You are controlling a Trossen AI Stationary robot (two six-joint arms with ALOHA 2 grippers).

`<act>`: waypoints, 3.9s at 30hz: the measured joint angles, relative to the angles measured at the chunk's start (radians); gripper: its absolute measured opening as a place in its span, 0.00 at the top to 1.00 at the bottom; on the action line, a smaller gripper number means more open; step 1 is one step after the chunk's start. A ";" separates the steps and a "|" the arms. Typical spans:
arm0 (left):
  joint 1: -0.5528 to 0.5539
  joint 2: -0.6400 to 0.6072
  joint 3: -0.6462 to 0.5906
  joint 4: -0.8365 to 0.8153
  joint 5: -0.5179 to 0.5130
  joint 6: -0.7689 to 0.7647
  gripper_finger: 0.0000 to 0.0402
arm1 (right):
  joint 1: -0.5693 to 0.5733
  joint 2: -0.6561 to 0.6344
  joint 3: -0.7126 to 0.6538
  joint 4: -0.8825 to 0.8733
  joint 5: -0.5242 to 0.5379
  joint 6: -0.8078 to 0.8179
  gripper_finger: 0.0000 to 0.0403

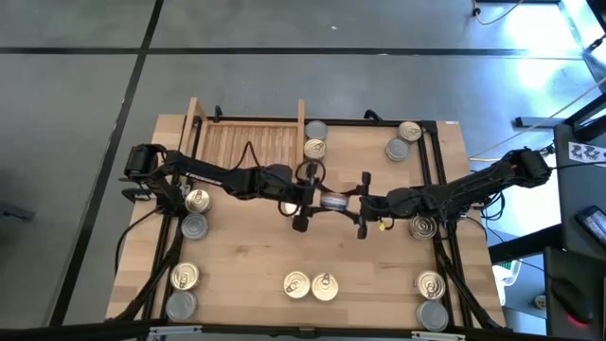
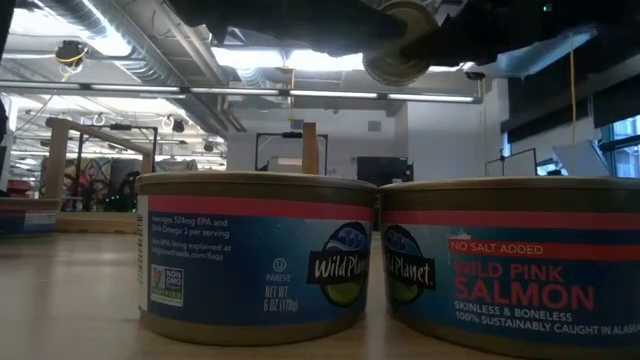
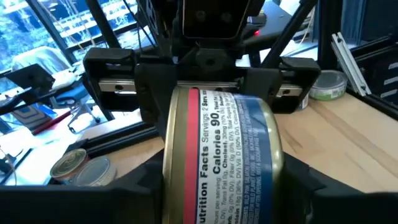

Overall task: Stack canned seafood by type on shelf
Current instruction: Put the blue tuna can on the shelf

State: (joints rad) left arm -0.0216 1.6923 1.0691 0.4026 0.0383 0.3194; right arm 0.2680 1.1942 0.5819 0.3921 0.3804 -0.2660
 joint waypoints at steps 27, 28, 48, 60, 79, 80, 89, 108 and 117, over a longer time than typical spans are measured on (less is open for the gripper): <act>-0.008 -0.379 0.000 -1.203 -0.613 -0.564 0.55 | 0.103 -0.194 -0.024 -0.363 0.154 0.127 0.08; 0.013 -0.370 0.000 -1.231 -0.642 -0.588 0.55 | 0.095 -0.185 -0.026 -0.354 0.160 0.127 0.08; 0.500 -0.070 0.000 -1.386 -0.718 -0.623 0.54 | -0.033 -0.026 -0.043 -0.343 0.159 0.238 0.11; 0.698 0.047 0.000 -1.385 -0.749 -0.556 0.54 | -0.033 -0.017 -0.043 -0.342 0.159 0.265 0.11; 0.869 0.052 -0.005 -1.300 -0.780 -0.493 0.54 | -0.033 -0.017 -0.043 -0.341 0.158 0.288 0.11; 0.870 0.052 -0.010 -1.291 -0.773 -0.483 0.54 | -0.033 -0.017 -0.043 -0.341 0.158 0.288 0.11; 0.884 0.052 -0.068 -1.225 -0.747 -0.447 0.53 | -0.033 -0.017 -0.043 -0.341 0.158 0.288 0.11; 0.850 0.042 -0.074 -1.228 -0.651 -0.441 0.32 | -0.033 -0.017 -0.043 -0.340 0.158 0.285 0.11; 0.803 -0.026 -0.074 -1.229 -0.648 -0.384 0.33 | -0.033 -0.017 -0.043 -0.335 0.158 0.284 0.11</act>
State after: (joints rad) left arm 0.7813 1.6659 0.9955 -0.8268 -0.6101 -0.0644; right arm 0.2352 1.1768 0.5392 0.0573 0.5385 0.0181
